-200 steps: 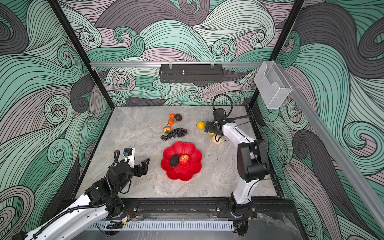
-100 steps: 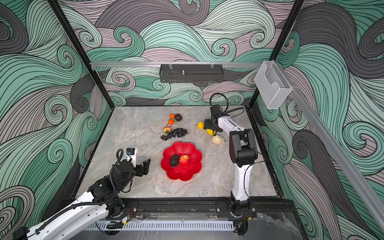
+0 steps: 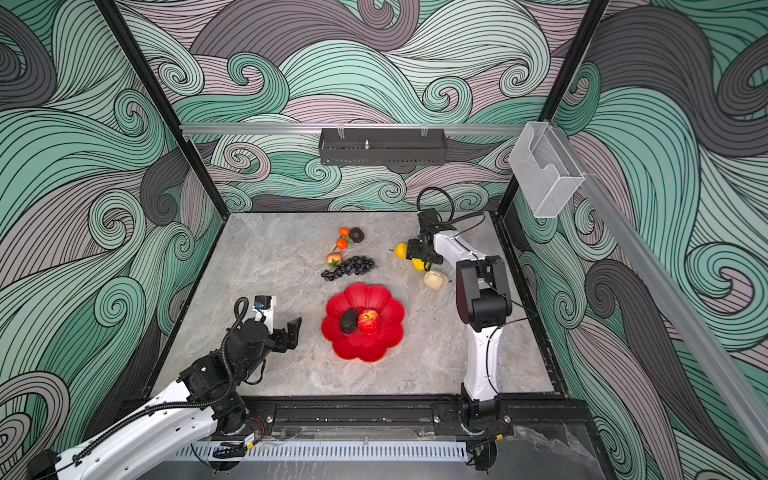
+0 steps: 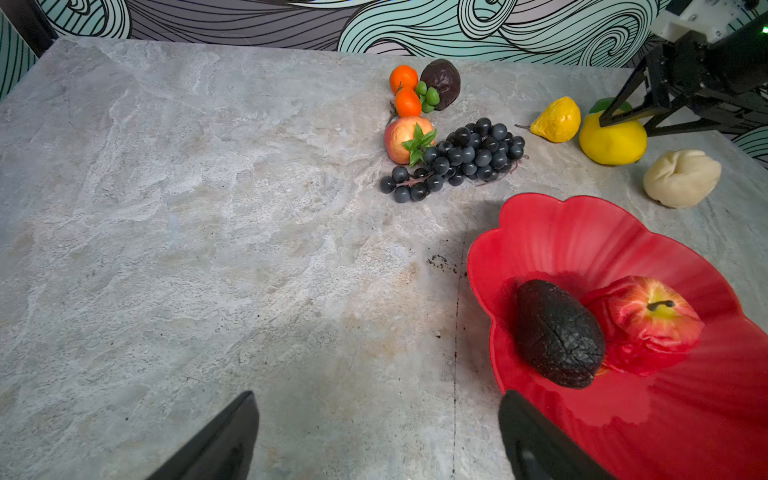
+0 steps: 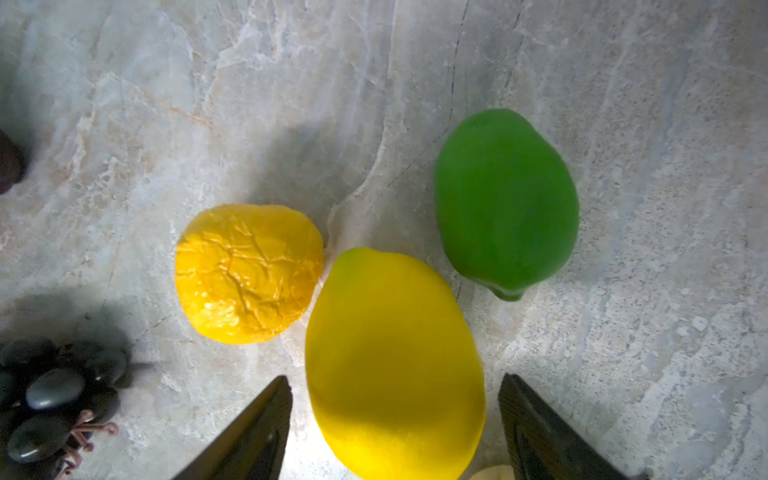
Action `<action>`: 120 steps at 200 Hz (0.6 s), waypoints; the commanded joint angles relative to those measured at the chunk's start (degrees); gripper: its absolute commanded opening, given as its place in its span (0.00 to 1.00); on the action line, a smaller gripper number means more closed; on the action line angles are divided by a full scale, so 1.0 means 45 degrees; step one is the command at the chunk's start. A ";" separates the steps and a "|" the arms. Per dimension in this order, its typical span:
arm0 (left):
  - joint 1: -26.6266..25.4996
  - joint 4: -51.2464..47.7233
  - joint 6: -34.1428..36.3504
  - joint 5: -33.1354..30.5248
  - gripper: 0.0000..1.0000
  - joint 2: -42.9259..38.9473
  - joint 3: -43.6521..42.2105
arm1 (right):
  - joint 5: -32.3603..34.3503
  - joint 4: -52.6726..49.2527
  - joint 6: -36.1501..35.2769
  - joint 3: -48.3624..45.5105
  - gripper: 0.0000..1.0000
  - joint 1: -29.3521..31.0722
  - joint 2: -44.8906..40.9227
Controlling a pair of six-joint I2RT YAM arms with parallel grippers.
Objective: Place and organize the fake fruits in the fruit bowl
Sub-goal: 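Move the right gripper over the yellow lemon while the left gripper draws back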
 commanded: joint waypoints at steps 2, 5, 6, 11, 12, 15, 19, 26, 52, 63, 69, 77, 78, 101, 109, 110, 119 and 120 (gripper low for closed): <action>0.0108 0.0184 0.0111 -0.0300 0.92 -0.0015 0.0374 | 0.0290 -0.0527 -0.0168 0.0618 0.80 0.0047 0.0621; 0.0108 0.0185 0.0107 -0.0300 0.92 -0.0023 0.0376 | 0.0270 -0.0567 -0.0168 0.0704 0.81 0.0047 0.0684; 0.0108 0.0186 0.0111 -0.0305 0.92 -0.0026 0.0376 | 0.0276 -0.0590 -0.0169 0.0725 0.80 0.0048 0.0700; 0.0108 0.0185 0.0116 -0.0310 0.92 -0.0010 0.0376 | 0.0250 -0.0640 -0.0187 0.0817 0.80 0.0035 0.0766; 0.0108 0.0177 0.0106 -0.0301 0.92 -0.0020 0.0376 | 0.0256 -0.0665 -0.0188 0.0831 0.80 0.0033 0.0790; 0.0108 0.0177 0.0109 -0.0309 0.92 -0.0011 0.0376 | 0.0254 -0.0655 -0.0188 0.0901 0.80 0.0048 0.0835; 0.0106 0.0176 0.0115 -0.0314 0.92 -0.0004 0.0376 | 0.0260 -0.0692 -0.0216 0.0967 0.80 0.0055 0.0904; 0.0108 0.0170 0.0113 -0.0322 0.92 0.0009 0.0376 | 0.0230 -0.0767 -0.0208 0.1080 0.80 0.0050 0.1003; 0.0108 0.0170 0.0087 -0.0340 0.92 0.0009 0.0376 | 0.0166 -0.0997 -0.0266 0.1475 0.79 0.0051 0.1310; 0.0103 0.0185 0.0082 -0.0346 0.92 0.0010 0.0376 | 0.0110 -0.1012 -0.0288 0.1527 0.77 0.0059 0.1377; 0.0097 0.0181 0.0079 -0.0334 0.92 0.0010 0.0376 | 0.0068 -0.1013 -0.0314 0.1578 0.75 0.0050 0.1398; 0.0108 0.0170 0.0088 -0.0345 0.92 0.0010 0.0375 | 0.0067 -0.0993 -0.0327 0.1581 0.74 0.0050 0.1418; 0.0108 0.0179 0.0082 -0.0337 0.92 0.0010 0.0375 | 0.0067 -0.0998 -0.0326 0.1584 0.74 0.0050 0.1418; 0.0108 0.0199 0.0087 -0.0335 0.92 0.0019 0.0376 | 0.0026 -0.0982 -0.0347 0.1532 0.67 0.0049 0.1353; 0.0107 0.0192 0.0108 -0.0324 0.92 0.0043 0.0375 | -0.0003 -0.0939 -0.0333 0.1445 0.65 0.0050 0.1243; 0.0108 0.0190 0.0112 -0.0318 0.92 0.0046 0.0375 | -0.0017 -0.0912 -0.0329 0.1418 0.65 0.0050 0.1223; 0.0108 0.0226 0.0115 -0.0311 0.92 0.0066 0.0370 | -0.0080 -0.0720 -0.0287 0.1219 0.62 0.0050 0.1035; 0.0108 0.0227 0.0105 -0.0311 0.92 0.0067 0.0363 | -0.0095 -0.0695 -0.0286 0.1198 0.62 0.0050 0.1002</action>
